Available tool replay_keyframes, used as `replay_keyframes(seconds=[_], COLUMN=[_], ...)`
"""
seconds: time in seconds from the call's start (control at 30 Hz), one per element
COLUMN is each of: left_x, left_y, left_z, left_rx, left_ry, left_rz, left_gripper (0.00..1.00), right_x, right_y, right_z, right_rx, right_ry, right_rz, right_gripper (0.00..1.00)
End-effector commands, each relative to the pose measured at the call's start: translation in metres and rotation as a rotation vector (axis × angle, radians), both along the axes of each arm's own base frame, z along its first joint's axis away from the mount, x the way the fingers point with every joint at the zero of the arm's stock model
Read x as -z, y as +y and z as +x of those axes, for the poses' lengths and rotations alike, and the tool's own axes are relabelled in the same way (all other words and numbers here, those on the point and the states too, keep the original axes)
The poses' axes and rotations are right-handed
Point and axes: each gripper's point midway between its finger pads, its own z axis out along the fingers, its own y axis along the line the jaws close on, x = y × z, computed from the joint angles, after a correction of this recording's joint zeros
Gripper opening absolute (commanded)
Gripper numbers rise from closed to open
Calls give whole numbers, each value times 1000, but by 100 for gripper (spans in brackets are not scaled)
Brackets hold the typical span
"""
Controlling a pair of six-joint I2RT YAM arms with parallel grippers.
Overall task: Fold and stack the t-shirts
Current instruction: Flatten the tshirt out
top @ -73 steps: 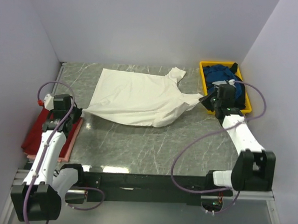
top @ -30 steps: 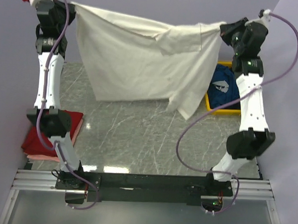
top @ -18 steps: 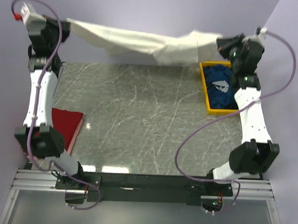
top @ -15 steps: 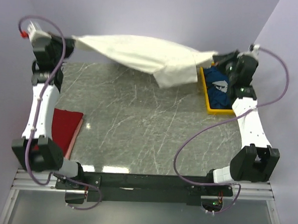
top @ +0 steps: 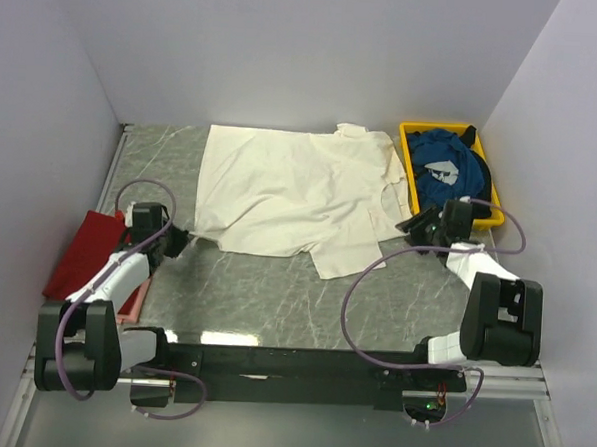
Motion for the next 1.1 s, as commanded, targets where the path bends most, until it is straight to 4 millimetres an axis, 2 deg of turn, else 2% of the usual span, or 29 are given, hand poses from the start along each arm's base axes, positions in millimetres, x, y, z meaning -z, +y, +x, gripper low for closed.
replay_keyframes(seconds=[0.0, 0.07, 0.1, 0.27, 0.43, 0.5, 0.57, 1.07], left_x=[-17, -12, -15, -16, -18, -21, -21, -25], left_y=[-2, 5, 7, 16, 29, 30, 31, 32], left_z=[0, -5, -8, -15, -19, -17, -18, -22], left_rx=[-26, -56, -67, -103, -139, -135, -136, -156], left_ry=[-80, -65, -75, -58, -19, -24, -20, -37], left_rz=[-3, 30, 42, 78, 140, 151, 158, 150], left_gripper=[1, 1, 1, 1, 1, 1, 1, 1], right_x=[18, 19, 29, 38, 35, 35, 41, 45], right_y=[6, 7, 9, 11, 22, 38, 44, 44], right_z=[-30, -44, -55, -73, -70, -71, -73, -75], right_rx=[-43, -52, -55, -61, -70, -111, -113, -93], right_ry=[6, -3, 19, 56, 70, 82, 109, 171], right_rz=[-11, -28, -34, -76, -107, -127, -156, -200], right_gripper=[55, 56, 56, 56, 55, 54, 54, 45])
